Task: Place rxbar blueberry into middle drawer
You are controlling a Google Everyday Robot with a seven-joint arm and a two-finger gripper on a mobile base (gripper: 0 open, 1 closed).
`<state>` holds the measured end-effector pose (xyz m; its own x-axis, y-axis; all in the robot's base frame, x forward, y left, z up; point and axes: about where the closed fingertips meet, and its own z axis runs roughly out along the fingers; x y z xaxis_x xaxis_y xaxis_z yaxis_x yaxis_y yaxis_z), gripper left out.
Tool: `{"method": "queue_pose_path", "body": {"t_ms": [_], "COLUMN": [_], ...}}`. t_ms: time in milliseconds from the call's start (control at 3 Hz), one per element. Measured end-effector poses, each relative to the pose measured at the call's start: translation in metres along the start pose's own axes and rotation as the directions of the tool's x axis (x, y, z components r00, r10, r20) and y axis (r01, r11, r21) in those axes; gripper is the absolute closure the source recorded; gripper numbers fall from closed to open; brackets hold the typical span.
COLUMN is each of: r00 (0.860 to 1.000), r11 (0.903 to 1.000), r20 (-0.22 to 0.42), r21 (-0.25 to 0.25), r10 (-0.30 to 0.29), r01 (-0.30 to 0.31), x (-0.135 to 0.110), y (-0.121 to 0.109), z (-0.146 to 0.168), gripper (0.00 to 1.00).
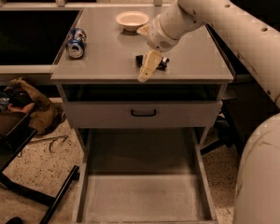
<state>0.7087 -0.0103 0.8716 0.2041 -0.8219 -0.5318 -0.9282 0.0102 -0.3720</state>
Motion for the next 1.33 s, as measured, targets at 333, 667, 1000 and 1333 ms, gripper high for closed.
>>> {"method": "queue_pose_path", "body": {"t_ms": [333,667,1000,1333], "r00": [1.000,1.000,1.000,0.999], "r11": [0.9998,0.9997,0.9996,0.9995], "r20": [0.024,0.007,-0.017,-0.045], "r21": [-0.004,-0.006,-0.012,-0.012], "r10": [0.020,0.022,0.027,0.028], "r01": [-0.020,-0.022,-0.027,-0.029], "x": [0.005,0.010,0.017,0.021], "y": [-0.004,-0.012,-0.016,-0.019], "z": [0.011,0.022,0.031,0.035], "gripper": [0.00,0.00,0.00,0.00]}}
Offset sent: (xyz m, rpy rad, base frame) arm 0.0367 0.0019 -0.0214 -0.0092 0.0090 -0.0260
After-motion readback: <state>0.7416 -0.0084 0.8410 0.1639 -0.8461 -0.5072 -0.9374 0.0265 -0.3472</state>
